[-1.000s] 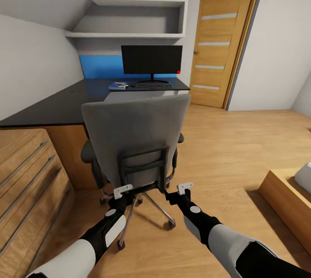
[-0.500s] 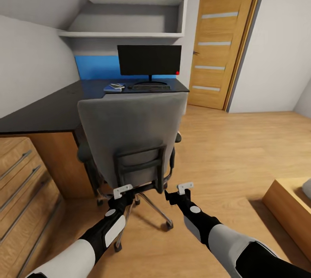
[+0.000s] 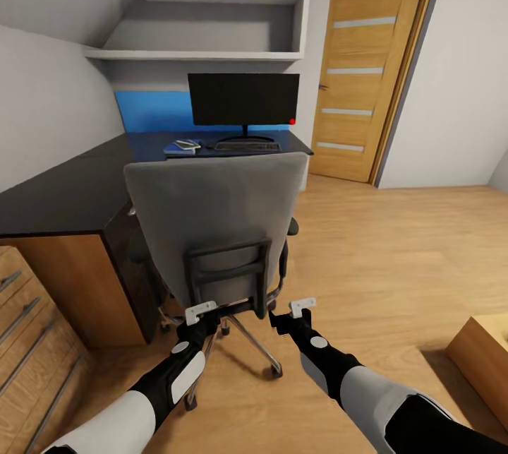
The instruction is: In the bedroom, organize the workspace by keeping the computer under the desk, ensuring the monitor is on the desk, placing the keyboard on the desk next to the monitor, placing the mouse on the desk next to the keyboard, moving the folder from the swivel chair onto the desk next to the mouse, stacking the notebook on top of the folder with the pen on top of the notebook, and positioning the swivel chair next to the desk.
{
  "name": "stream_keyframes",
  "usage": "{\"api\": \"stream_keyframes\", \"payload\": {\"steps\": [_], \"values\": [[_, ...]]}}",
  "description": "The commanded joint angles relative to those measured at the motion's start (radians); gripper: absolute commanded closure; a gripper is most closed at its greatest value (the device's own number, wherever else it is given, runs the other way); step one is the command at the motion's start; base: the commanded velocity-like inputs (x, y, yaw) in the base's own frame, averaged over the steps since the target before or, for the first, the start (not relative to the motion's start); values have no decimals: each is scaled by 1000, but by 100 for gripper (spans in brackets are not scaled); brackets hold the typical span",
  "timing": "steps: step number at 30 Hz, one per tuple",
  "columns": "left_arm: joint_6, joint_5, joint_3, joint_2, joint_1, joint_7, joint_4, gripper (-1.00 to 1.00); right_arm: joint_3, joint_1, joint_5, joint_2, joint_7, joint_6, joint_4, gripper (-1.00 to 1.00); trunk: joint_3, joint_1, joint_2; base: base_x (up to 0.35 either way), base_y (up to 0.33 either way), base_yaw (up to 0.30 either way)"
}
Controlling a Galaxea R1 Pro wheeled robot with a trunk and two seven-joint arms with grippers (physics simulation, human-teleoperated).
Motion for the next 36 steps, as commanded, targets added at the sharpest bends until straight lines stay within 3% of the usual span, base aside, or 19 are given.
{"api": "stream_keyframes", "payload": {"steps": [1,10,16,36], "values": [[-6,9,-9,1,-1,6,0,-100,9,-1,-9,1,-2,-4,1,-100,-1,0,0,329,82,0],[-6,9,-9,1,-1,6,0,-100,9,1,21,12,2,-4,3,-100,-1,0,0,327,153,0],[-6,9,-9,1,-1,6,0,-100,9,1,66,12,2,-3,3,-100,-1,0,0,322,163,0],[-6,9,-10,1,-1,6,1,-100,9,1,71,14,2,-3,1,-100,-1,0,0,327,40,0]]}}
